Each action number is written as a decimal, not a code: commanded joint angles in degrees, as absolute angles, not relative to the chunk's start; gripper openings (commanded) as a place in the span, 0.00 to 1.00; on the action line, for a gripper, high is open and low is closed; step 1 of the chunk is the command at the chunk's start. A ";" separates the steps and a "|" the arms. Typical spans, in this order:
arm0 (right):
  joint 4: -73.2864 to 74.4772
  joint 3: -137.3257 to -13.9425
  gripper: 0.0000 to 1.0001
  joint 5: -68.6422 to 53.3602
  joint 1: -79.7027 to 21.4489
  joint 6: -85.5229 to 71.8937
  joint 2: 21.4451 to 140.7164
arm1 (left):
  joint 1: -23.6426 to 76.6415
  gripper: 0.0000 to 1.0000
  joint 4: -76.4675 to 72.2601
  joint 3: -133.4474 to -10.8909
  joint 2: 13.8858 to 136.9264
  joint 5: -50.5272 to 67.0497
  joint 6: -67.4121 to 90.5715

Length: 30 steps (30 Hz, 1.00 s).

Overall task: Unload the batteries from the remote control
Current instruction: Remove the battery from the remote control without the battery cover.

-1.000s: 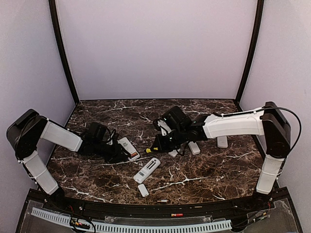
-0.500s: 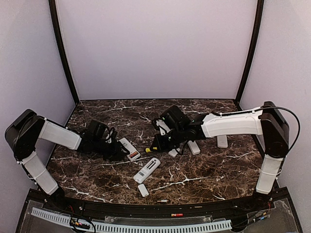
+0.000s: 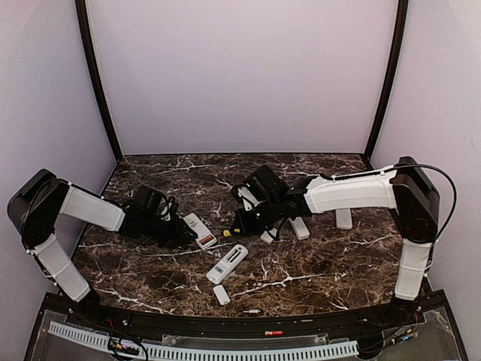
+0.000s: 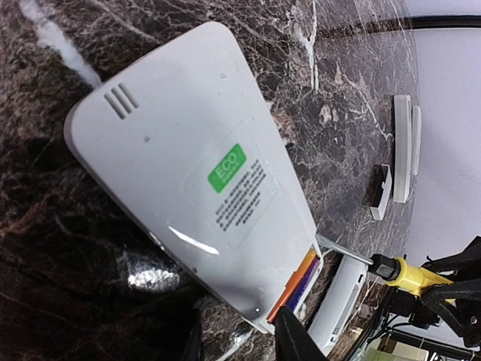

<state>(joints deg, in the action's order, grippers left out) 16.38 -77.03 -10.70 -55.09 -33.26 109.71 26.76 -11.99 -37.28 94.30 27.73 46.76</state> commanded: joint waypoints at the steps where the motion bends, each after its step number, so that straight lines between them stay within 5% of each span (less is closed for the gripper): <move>1: 16.08 -78.28 0.00 -10.86 -55.49 -32.88 110.05 | 26.37 0.30 -10.19 -37.46 94.47 26.98 46.22; 30: 15.67 -77.41 0.00 -9.85 -56.25 -31.46 108.36 | 26.37 0.23 -9.67 -37.79 95.05 27.18 45.78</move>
